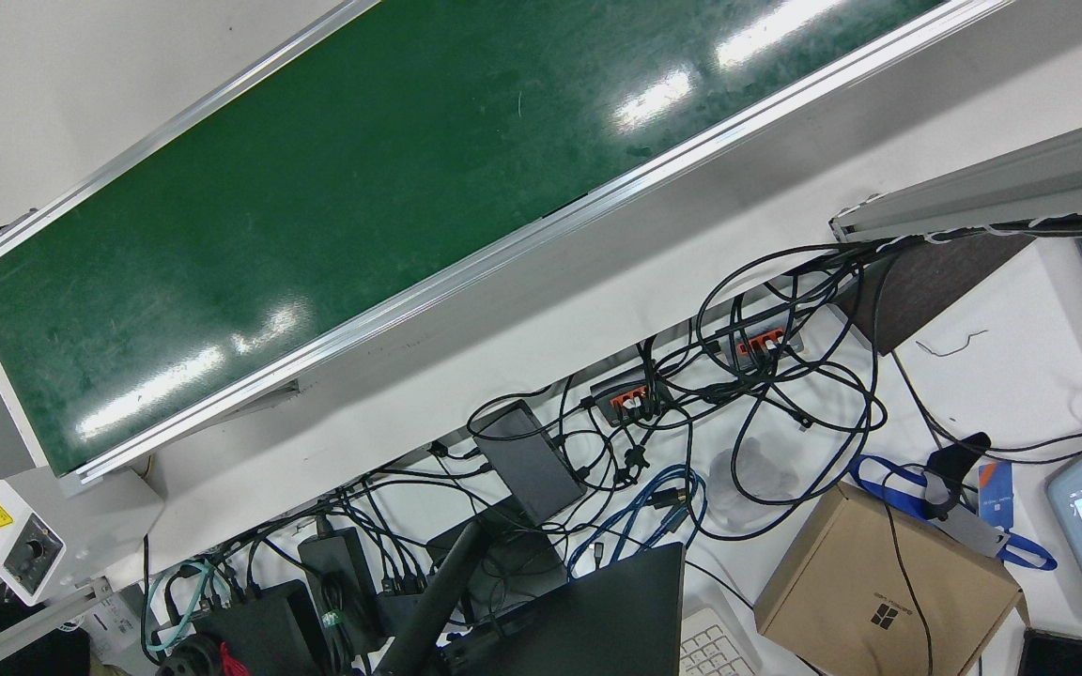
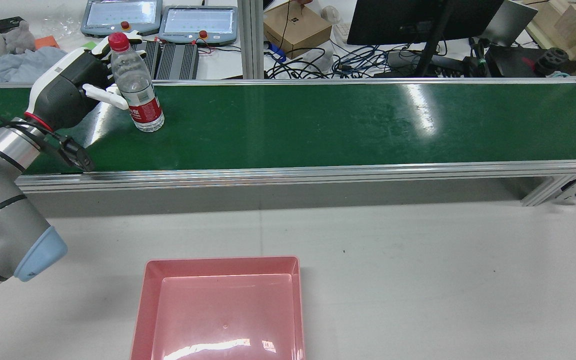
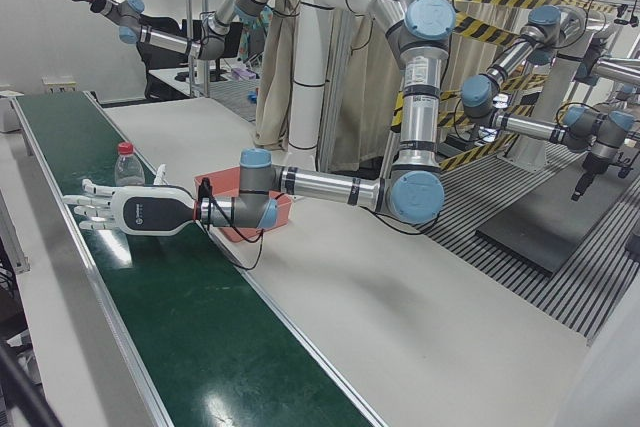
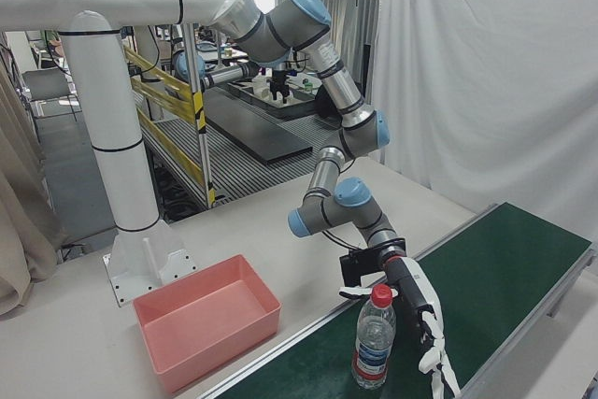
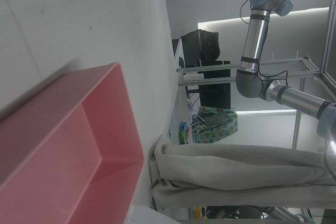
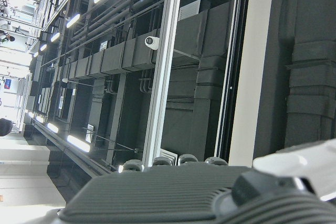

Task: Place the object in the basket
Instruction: 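Close the left hand fingers around the red-capped water bottle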

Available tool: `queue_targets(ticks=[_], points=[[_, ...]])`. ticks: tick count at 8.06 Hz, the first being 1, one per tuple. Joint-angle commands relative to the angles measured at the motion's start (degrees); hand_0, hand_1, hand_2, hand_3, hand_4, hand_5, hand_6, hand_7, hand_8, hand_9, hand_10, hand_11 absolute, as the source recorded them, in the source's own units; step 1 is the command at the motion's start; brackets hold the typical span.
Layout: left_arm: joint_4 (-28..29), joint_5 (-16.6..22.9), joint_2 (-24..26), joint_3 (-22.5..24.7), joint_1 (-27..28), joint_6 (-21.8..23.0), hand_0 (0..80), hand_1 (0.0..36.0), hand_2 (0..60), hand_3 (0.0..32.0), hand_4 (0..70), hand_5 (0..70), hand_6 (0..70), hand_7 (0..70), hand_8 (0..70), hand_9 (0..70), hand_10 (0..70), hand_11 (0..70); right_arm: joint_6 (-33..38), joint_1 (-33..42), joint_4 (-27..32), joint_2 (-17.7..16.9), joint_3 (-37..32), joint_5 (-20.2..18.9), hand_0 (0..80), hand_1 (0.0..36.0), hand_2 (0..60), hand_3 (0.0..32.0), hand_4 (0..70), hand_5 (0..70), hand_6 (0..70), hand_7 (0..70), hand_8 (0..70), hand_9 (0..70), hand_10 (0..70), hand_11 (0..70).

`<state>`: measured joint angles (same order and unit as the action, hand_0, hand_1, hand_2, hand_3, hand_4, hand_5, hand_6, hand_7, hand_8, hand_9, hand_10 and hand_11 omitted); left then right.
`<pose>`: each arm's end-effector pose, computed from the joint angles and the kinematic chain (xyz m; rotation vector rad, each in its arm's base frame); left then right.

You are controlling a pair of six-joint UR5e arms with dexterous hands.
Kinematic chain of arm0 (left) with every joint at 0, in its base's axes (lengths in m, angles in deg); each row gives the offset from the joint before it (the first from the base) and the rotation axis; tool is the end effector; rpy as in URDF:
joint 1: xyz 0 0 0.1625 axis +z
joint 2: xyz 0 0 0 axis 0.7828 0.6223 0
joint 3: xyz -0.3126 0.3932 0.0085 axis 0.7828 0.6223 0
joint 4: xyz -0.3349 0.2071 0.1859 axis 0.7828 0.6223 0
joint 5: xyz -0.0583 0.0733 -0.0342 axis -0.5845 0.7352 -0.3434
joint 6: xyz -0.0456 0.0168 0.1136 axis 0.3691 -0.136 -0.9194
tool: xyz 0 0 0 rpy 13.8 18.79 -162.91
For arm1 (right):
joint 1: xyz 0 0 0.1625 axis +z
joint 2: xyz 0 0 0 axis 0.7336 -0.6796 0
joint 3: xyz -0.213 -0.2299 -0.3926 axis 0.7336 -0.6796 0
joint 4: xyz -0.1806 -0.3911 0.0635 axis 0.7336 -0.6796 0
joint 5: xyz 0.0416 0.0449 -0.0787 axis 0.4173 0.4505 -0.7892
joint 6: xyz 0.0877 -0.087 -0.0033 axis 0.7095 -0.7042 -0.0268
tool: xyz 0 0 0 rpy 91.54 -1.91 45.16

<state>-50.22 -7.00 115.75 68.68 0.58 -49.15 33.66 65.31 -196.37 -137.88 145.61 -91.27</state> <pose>0.3247 -0.6747 0.4404 -0.0718 2.3769 -1.5129 0.3558 -0.5040 0.6984 -0.5637 2.4903 -1.4686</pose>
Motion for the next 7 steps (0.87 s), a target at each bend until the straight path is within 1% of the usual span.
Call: queue_targets(ticks=[1,2,3,4,5,6,7], points=[[-0.25,1.29,0.08,0.22,0.05,0.08,54.7,5.7,0.0,6.6,5.6,33.7,6.8,6.0,14.3,15.4,8.6,13.8,-0.09,0.0,0.0,0.0,0.02,0.0,0.0,0.0,0.0,0.0,0.0,0.0,0.0,0.0,0.0,0.0,0.0,0.0],[-0.25,1.47,0.08,0.22,0.05,0.08,55.6,6.6,0.0,6.0,5.1,36.7,7.2,7.0,16.0,17.9,9.8,15.6,0.0,0.0,0.0,0.0,-0.07,0.0,0.0,0.0,0.0,0.0,0.0,0.0,0.0,0.0,0.0,0.0,0.0,0.0],[-0.25,1.38,0.17,0.04,0.13,-0.27,56.5,8.2,0.0,3.0,4.9,45.3,8.3,8.4,18.3,22.0,14.7,22.8,0.0,0.0,0.0,0.0,0.02,0.0,0.0,0.0,0.0,0.0,0.0,0.0,0.0,0.0,0.0,0.0,0.0,0.0],[-1.82,1.3,0.78,-0.05,0.22,-0.62,58.0,10.1,0.0,0.0,8.6,55.4,12.5,18.3,23.1,29.6,24.4,37.0,0.0,0.09,0.0,0.0,-0.07,0.0,0.0,0.0,0.0,0.0,0.0,0.0,0.0,0.0,0.0,0.0,0.0,0.0],[-2.09,1.38,1.74,0.13,-0.21,-2.54,61.3,19.9,8.4,0.0,12.7,70.0,20.6,41.3,36.4,49.3,39.8,57.9,0.0,0.0,0.0,0.0,-0.07,0.0,0.0,0.0,0.0,0.0,0.0,0.0,0.0,0.0,0.0,0.0,0.0,0.0],[-2.1,1.38,2.02,0.39,-0.3,-2.3,75.1,29.5,54.6,0.0,52.6,70.0,62.1,70.0,70.0,70.0,70.0,70.0,0.0,0.0,0.0,0.0,0.02,0.0,0.0,0.0,0.0,0.0,0.0,0.0,0.0,0.0,0.0,0.0,0.0,0.0],[-3.23,1.47,3.67,0.57,-0.31,-2.38,80.0,34.7,60.0,0.0,70.0,70.0,70.0,70.0,70.0,70.0,70.0,70.0,0.0,0.0,0.0,0.0,0.02,0.0,0.0,0.0,0.0,0.0,0.0,0.0,0.0,0.0,0.0,0.0,0.0,0.0]])
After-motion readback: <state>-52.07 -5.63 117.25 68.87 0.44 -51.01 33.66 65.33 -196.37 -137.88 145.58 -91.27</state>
